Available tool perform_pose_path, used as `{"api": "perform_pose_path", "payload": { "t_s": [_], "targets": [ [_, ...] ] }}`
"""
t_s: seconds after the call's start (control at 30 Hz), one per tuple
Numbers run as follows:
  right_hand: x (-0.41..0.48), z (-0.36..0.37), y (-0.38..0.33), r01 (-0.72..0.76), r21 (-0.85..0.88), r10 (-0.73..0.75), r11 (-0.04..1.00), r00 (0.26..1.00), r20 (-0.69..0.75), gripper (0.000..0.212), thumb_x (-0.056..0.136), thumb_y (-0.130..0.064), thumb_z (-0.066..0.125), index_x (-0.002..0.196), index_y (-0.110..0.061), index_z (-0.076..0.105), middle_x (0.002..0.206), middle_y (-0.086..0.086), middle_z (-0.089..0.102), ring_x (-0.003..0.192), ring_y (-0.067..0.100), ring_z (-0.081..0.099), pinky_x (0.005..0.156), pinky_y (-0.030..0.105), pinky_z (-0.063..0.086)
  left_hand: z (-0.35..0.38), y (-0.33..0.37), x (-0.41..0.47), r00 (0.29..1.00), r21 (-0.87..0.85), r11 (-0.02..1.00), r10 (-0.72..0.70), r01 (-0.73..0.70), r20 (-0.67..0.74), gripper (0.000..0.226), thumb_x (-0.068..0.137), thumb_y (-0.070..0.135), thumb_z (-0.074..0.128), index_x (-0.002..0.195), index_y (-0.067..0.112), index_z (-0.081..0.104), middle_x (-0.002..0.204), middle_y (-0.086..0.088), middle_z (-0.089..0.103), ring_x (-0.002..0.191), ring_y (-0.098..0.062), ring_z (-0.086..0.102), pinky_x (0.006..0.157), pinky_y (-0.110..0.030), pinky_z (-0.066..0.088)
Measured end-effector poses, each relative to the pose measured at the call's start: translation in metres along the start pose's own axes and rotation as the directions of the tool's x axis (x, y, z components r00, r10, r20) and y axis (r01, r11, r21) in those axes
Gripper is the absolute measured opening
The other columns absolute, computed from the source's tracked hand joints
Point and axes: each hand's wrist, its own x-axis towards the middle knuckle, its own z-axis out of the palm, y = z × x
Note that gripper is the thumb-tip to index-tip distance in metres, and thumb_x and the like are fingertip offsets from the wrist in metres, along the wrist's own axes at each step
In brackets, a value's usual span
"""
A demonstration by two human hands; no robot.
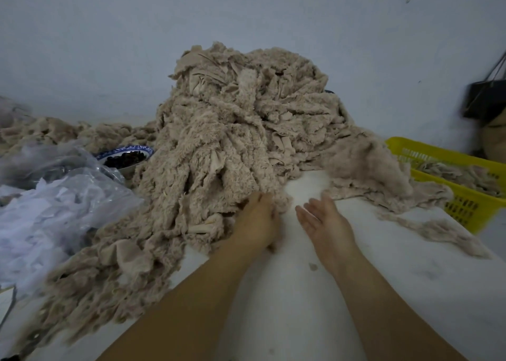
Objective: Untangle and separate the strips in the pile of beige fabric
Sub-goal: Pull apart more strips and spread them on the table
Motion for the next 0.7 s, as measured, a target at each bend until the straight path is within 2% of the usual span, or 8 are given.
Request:
{"api": "perform_pose_path", "payload": {
  "t_s": [0.1, 0.23, 0.3, 0.37, 0.47, 0.6, 0.67, 0.7],
  "targets": [
    [-0.001, 0.002, 0.011, 0.114, -0.329, -0.106, 0.937, 0.993, 0.044, 0.024, 0.103, -0.026, 0.050, 0.095, -0.008, 0.066, 0.102, 0.007, 0.068, 0.084, 0.016, 0.071, 0.069, 0.021, 0.056, 0.005, -0.003, 0.014, 0.999, 0.152, 0.988, -0.043, 0.040, 0.011, 0.033, 0.099, 0.016, 0.046, 0.130, 0.012, 0.053, 0.138, -0.013, 0.042, 0.123, -0.032, 0.047, 0.099, -0.039, 0.042],
    [-0.001, 0.004, 0.009, 0.119, -0.412, -0.117, 0.903, 0.993, 0.029, 0.021, 0.101, -0.020, 0.051, 0.099, -0.008, 0.068, 0.104, 0.010, 0.070, 0.081, 0.019, 0.072, 0.077, 0.030, 0.058, -0.009, 0.011, 0.006, 0.998, 0.087, 0.995, 0.049, -0.045, -0.050, 0.020, 0.097, 0.004, 0.045, 0.105, 0.001, 0.063, 0.115, -0.017, 0.059, 0.108, -0.032, 0.056, 0.084, -0.032, 0.040],
    [-0.001, 0.005, 0.007, 0.041, -0.438, -0.028, 0.898, 0.999, 0.034, 0.031, 0.101, -0.035, 0.052, 0.100, -0.012, 0.072, 0.102, 0.008, 0.074, 0.086, 0.020, 0.073, 0.081, 0.038, 0.058, -0.013, 0.026, -0.019, 0.958, 0.049, 0.961, 0.276, -0.273, -0.073, 0.021, 0.098, 0.004, 0.044, 0.102, 0.000, 0.064, 0.107, -0.020, 0.061, 0.102, -0.034, 0.056, 0.081, -0.034, 0.040],
    [-0.002, 0.003, -0.001, -0.140, -0.337, 0.187, 0.931, 0.976, 0.112, 0.040, 0.096, -0.048, 0.057, 0.087, -0.017, 0.081, 0.095, 0.004, 0.077, 0.085, 0.017, 0.074, 0.078, 0.037, 0.057, -0.013, 0.042, -0.049, 0.892, -0.025, 0.891, 0.452, -0.452, -0.008, 0.024, 0.099, 0.004, 0.043, 0.109, -0.004, 0.063, 0.111, -0.025, 0.061, 0.101, -0.035, 0.056, 0.084, -0.038, 0.042],
    [-0.005, 0.001, -0.006, -0.309, -0.239, 0.369, 0.921, 0.886, 0.280, 0.040, 0.090, -0.043, 0.065, 0.097, -0.005, 0.076, 0.076, 0.001, 0.068, 0.066, 0.014, 0.066, 0.061, 0.027, 0.055, -0.016, 0.053, -0.084, 0.832, -0.232, 0.852, 0.514, -0.469, 0.209, 0.023, 0.103, 0.014, 0.046, 0.090, -0.001, 0.058, 0.094, -0.014, 0.056, 0.082, -0.018, 0.047, 0.074, -0.033, 0.036],
    [-0.007, 0.007, -0.002, 0.065, -0.577, 0.060, 0.814, 0.979, 0.195, 0.039, 0.098, -0.044, 0.054, 0.073, -0.015, 0.052, 0.051, -0.005, 0.040, 0.045, 0.010, 0.034, 0.045, 0.022, 0.031, -0.030, 0.042, -0.082, 0.814, -0.358, 0.873, 0.457, -0.332, 0.359, 0.030, 0.103, 0.031, 0.050, 0.089, 0.007, 0.061, 0.087, 0.000, 0.061, 0.077, -0.012, 0.054, 0.071, -0.026, 0.044],
    [-0.015, 0.012, -0.003, 0.274, -0.668, -0.155, 0.692, 0.960, 0.234, 0.045, 0.100, -0.048, 0.049, 0.062, -0.023, 0.048, 0.049, -0.008, 0.040, 0.045, 0.009, 0.035, 0.048, 0.023, 0.032, -0.038, 0.031, -0.073, 0.894, -0.525, 0.847, 0.298, -0.086, 0.334, 0.033, 0.100, 0.037, 0.055, 0.091, 0.008, 0.067, 0.081, 0.004, 0.067, 0.074, -0.009, 0.061, 0.067, -0.020, 0.049],
    [-0.021, 0.015, -0.003, 0.357, -0.703, -0.209, 0.615, 0.933, 0.292, 0.048, 0.101, -0.048, 0.047, 0.058, -0.026, 0.051, 0.048, -0.011, 0.044, 0.045, 0.008, 0.039, 0.049, 0.020, 0.034, -0.041, 0.025, -0.065, 0.942, -0.637, 0.769, 0.169, 0.059, 0.291, 0.037, 0.099, 0.040, 0.055, 0.090, 0.007, 0.068, 0.077, 0.002, 0.068, 0.072, -0.012, 0.062, 0.064, -0.021, 0.050]
  ]
}}
